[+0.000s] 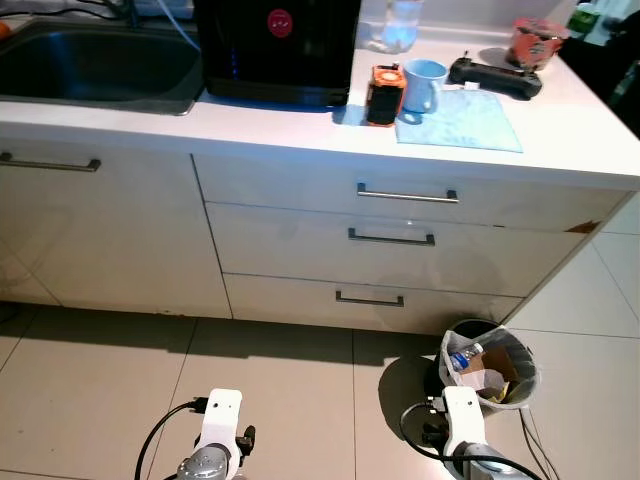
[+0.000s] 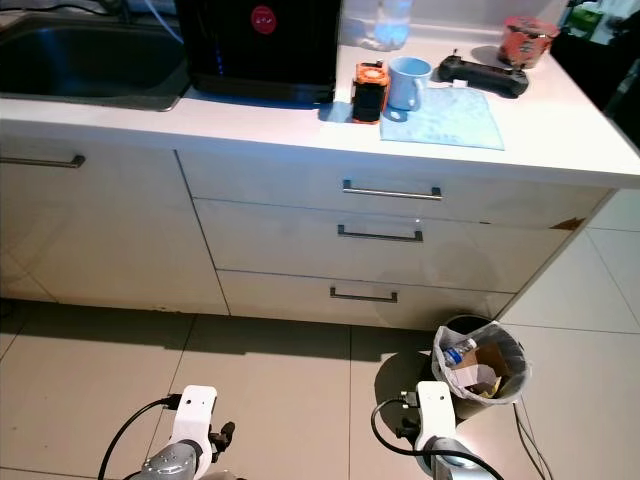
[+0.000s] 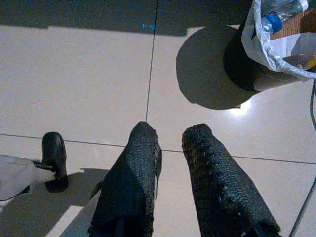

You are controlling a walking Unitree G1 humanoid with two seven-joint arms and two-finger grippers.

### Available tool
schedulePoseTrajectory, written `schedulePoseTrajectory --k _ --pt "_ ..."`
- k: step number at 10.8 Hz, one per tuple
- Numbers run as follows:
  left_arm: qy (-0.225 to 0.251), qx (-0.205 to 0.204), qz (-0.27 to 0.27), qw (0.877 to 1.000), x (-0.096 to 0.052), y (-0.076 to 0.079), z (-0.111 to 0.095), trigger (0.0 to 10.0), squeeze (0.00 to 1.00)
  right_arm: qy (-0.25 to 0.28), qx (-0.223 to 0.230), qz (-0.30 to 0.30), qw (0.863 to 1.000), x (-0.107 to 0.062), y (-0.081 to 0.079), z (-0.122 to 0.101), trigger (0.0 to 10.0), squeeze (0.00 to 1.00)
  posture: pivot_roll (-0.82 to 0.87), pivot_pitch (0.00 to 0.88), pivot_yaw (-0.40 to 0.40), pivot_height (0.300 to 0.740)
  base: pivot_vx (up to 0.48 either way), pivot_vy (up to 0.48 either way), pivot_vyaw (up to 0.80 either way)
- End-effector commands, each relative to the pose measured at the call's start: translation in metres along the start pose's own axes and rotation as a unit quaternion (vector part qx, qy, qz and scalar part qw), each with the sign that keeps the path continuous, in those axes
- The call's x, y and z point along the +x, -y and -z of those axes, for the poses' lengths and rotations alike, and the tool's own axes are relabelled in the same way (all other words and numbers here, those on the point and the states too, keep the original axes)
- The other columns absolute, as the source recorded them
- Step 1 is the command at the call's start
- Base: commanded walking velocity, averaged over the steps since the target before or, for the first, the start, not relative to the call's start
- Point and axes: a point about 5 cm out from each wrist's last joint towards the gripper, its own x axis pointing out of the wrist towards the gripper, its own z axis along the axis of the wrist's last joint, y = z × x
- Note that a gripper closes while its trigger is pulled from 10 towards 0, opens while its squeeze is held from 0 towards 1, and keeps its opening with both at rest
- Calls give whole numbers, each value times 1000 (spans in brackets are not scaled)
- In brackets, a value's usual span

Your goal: Kitchen organization

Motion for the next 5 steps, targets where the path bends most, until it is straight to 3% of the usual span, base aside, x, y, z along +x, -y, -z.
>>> schedulePoseTrajectory --k 1,2,4,5 --pt "-7 2 0 1000 0 0 2 10000 0 0 1 1 1000 0 1 1 10000 0 25 59 -32 740 0 0 0" --pt "-12 -2 -1 1000 0 0 4 10000 0 0 3 0 1000 0 0 2 10000 0 26 62 -31 740 0 0 0" --pt "-10 -1 0 1000 0 1 2 10000 0 -2 6 0 1000 0 0 2 10000 0 26 63 -32 740 0 403 0" --pt "-14 -1 1 1000 0 0 4 10000 0 -7 8 2 1000 0 1 3 10000 0 26 66 -33 740 0 480 -800"
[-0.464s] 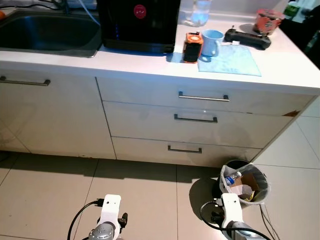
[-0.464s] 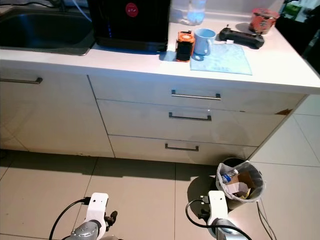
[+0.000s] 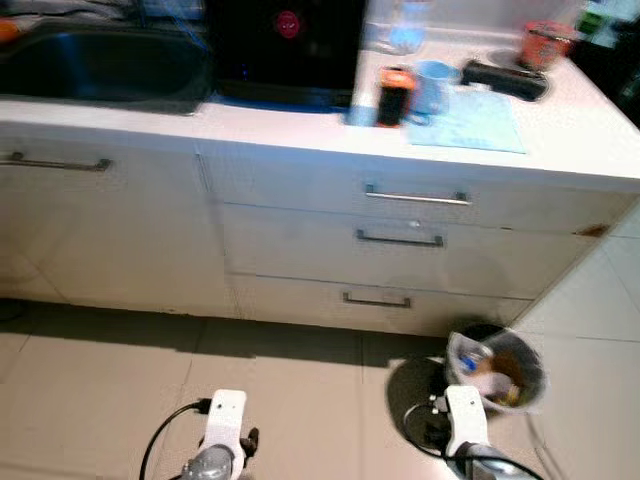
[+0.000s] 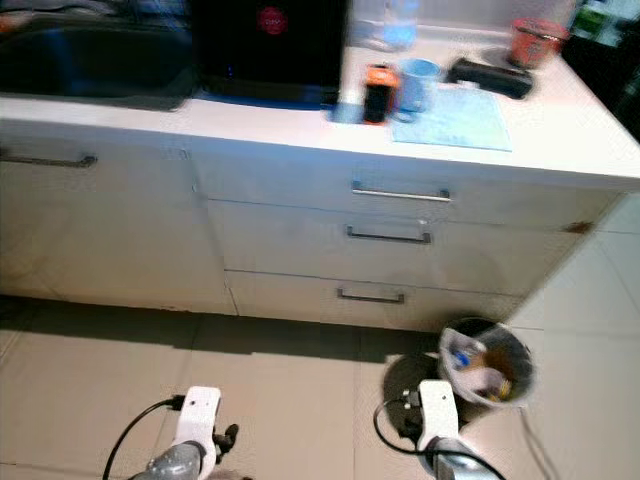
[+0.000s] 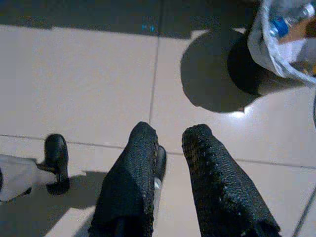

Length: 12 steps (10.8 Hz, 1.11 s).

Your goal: Kitchen organization

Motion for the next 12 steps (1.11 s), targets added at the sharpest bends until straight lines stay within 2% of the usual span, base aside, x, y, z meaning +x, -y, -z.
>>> schedulePoseTrajectory --k 1,12 --pt "-12 -1 -6 1000 -1 -6 6 10000 0 -10 7 -2 1000 0 -2 6 10000 0 26 67 -34 740 0 480 -800" --pt "-16 -2 -7 1000 -2 -6 9 10000 0 -5 2 -4 1000 -1 -2 5 10000 0 29 73 -39 740 0 480 0"
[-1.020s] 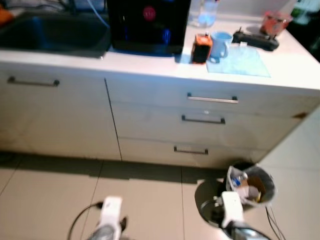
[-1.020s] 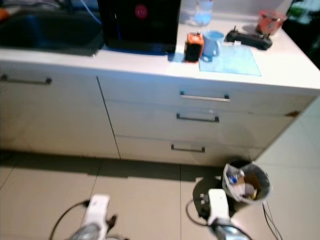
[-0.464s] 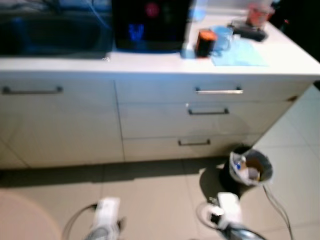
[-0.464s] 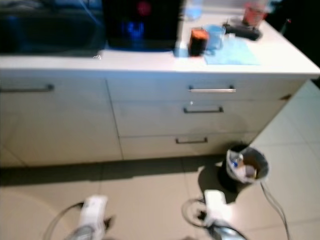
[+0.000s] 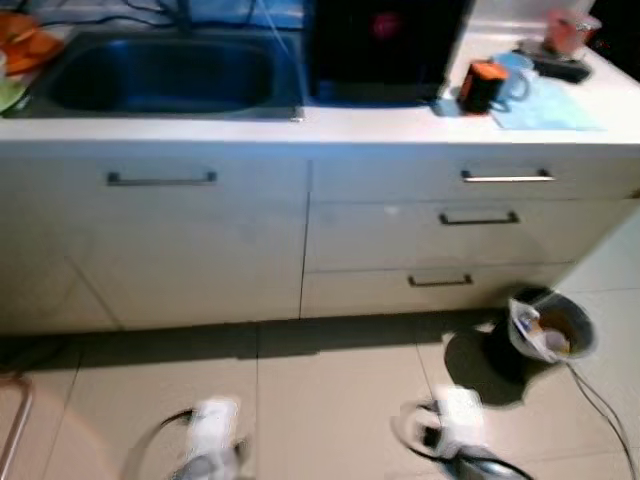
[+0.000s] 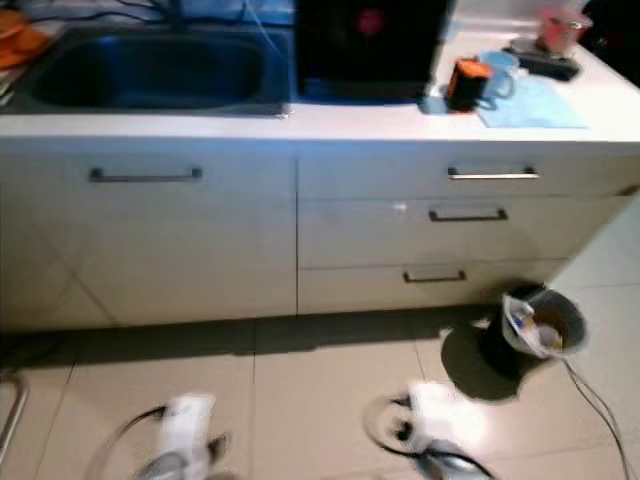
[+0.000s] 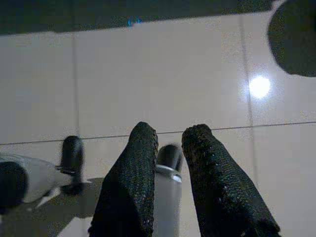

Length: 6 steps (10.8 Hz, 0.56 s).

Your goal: Kitchen organization

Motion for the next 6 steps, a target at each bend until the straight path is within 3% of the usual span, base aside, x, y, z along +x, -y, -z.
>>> schedulePoseTrajectory --k 1,3,6 --pt "1 -1 17 1000 0 13 -1 10000 0 -4 -3 15 1000 -3 13 2 10000 0 29 73 -39 740 0 480 0" --pt "2 -1 16 1000 0 13 -1 10000 0 -4 -3 15 1000 -3 13 3 10000 0 29 74 -39 740 0 401 0" --pt "11 -5 14 1000 0 12 -3 10000 0 -2 -4 14 1000 -4 14 2 10000 0 35 78 -44 740 0 0 0"
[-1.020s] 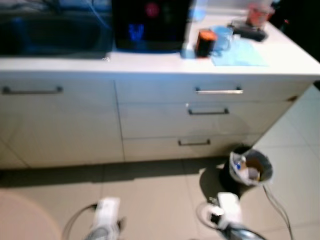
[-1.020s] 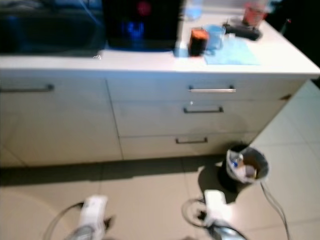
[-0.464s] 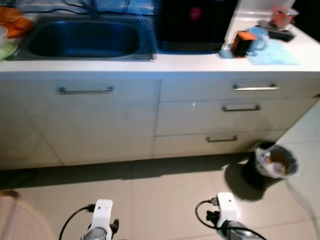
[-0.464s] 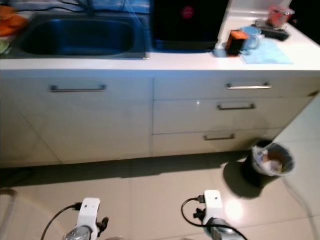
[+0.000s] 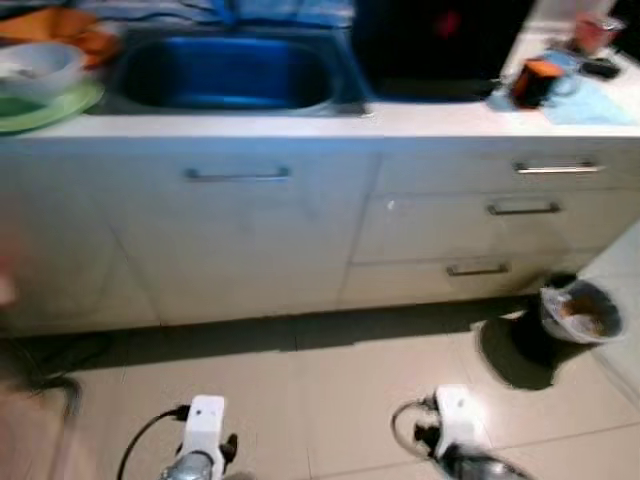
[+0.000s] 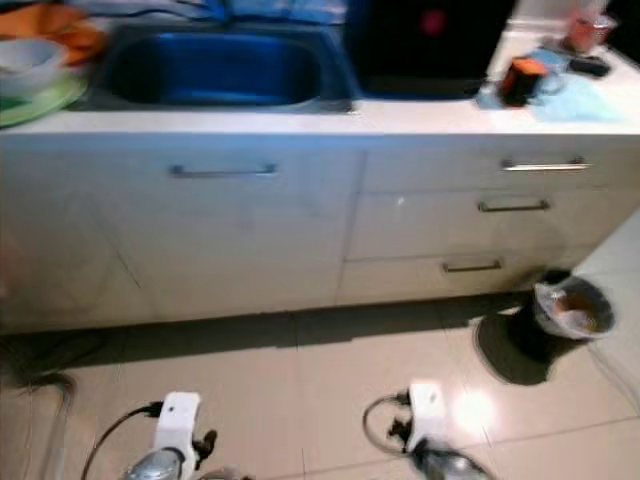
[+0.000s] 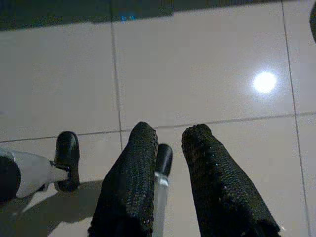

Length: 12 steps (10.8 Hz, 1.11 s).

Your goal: Kitchen organization

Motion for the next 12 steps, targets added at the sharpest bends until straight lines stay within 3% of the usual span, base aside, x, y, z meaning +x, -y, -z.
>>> schedulePoseTrajectory --k 1,3,5,12 --pt "-4 -1 9 1000 0 8 2 10000 0 -6 -1 10 1000 -3 8 5 10000 0 35 79 -45 740 0 0 0" --pt "-10 0 6 1000 0 7 3 10000 0 -7 -14 6 1000 -3 8 4 10000 0 36 80 -46 740 120 0 0" --pt "-12 1 6 1000 0 8 4 10000 0 -5 -17 5 1000 -3 8 3 10000 0 37 81 -47 740 270 0 800" --pt "-14 2 6 1000 0 8 2 10000 0 -6 -8 2 1000 -2 7 4 10000 0 38 82 -46 740 270 0 0"
